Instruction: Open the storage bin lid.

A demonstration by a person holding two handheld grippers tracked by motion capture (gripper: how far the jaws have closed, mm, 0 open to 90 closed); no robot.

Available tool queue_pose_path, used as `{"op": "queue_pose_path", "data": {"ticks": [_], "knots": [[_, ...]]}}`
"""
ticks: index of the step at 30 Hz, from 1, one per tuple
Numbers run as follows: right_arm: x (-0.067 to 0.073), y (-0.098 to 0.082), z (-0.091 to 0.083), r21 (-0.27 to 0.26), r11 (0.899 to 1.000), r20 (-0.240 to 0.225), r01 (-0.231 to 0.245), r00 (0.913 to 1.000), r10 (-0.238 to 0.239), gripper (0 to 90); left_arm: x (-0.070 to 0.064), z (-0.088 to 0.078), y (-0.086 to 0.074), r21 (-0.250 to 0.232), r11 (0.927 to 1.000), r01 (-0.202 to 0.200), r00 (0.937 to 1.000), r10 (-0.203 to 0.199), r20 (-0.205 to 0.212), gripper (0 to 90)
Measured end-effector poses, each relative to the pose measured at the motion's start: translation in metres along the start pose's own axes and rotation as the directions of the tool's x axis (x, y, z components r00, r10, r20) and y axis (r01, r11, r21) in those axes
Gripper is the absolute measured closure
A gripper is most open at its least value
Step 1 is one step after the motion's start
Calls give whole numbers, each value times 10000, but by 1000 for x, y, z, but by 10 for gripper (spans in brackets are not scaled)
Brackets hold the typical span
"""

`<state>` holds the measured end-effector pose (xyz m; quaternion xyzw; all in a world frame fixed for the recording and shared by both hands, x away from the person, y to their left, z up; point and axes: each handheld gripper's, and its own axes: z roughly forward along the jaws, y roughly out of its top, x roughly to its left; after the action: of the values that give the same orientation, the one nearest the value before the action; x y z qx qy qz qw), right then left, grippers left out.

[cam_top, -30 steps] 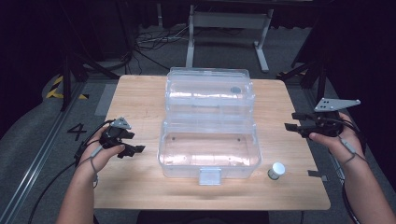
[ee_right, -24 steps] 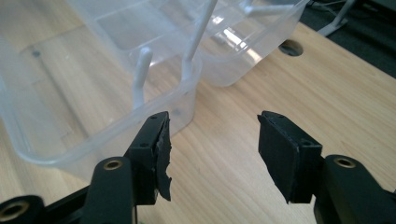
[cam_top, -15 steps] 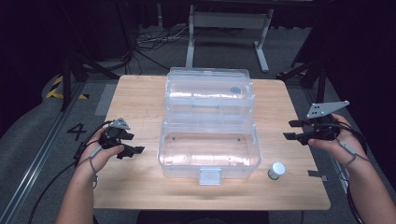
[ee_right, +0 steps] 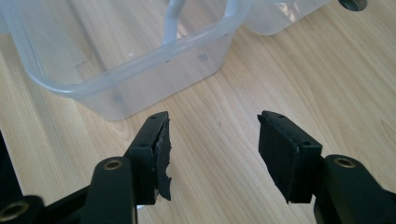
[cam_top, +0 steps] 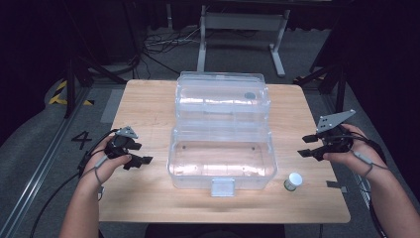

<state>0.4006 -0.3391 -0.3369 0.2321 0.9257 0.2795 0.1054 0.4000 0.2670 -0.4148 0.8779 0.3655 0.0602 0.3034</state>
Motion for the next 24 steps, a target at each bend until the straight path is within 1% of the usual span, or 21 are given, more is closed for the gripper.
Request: {"op": "queue_pose_path", "data": {"ticks": [3,6,7,9,11,15,16,18,19,20,22,24], "knots": [[2,2,2,283,9995,-100,139,9999,-136,428,-1,0,-1,-22,10000,83,10000,-83,-23,272],[4,4,6,561,9978,-255,350,9991,-336,428,0,-1,-3,-3,10000,52,10000,-52,-42,273],[5,5,6,638,9970,-284,439,9987,-421,428,0,-1,-3,-39,9999,122,9999,-122,-43,273],[6,5,8,888,9950,-342,451,9985,-423,428,1,-2,-4,-14,9999,122,9999,-122,-83,273],[8,6,11,1114,9919,-379,603,9977,-564,427,1,-2,-5,-5,9998,181,9998,-181,-70,273],[9,7,15,1259,9894,-536,730,9963,-667,427,1,-2,-7,-3,9998,196,9998,-196,-71,273],[11,7,16,1415,9863,-607,848,9952,-769,425,1,-2,-7,-3,9998,185,9998,-185,-84,273],[12,8,16,1478,9852,-627,871,9949,-786,424,1,-2,-7,10,9997,233,9997,-233,-84,273],[12,8,17,1519,9833,-700,1002,9934,-904,424,1,-2,-7,6,9998,195,9998,-195,-79,273],[14,8,18,1630,9816,-749,996,9933,-883,423,1,-2,-7,0,9998,205,9997,-205,-95,272],[15,8,19,1636,9811,-795,1032,9927,-911,423,1,-2,-7,34,9998,190,9998,-190,-103,273],[16,8,21,1812,9769,-833,1136,9915,-999,421,1,-2,-7,32,9998,184,9998,-184,-75,273]]}}
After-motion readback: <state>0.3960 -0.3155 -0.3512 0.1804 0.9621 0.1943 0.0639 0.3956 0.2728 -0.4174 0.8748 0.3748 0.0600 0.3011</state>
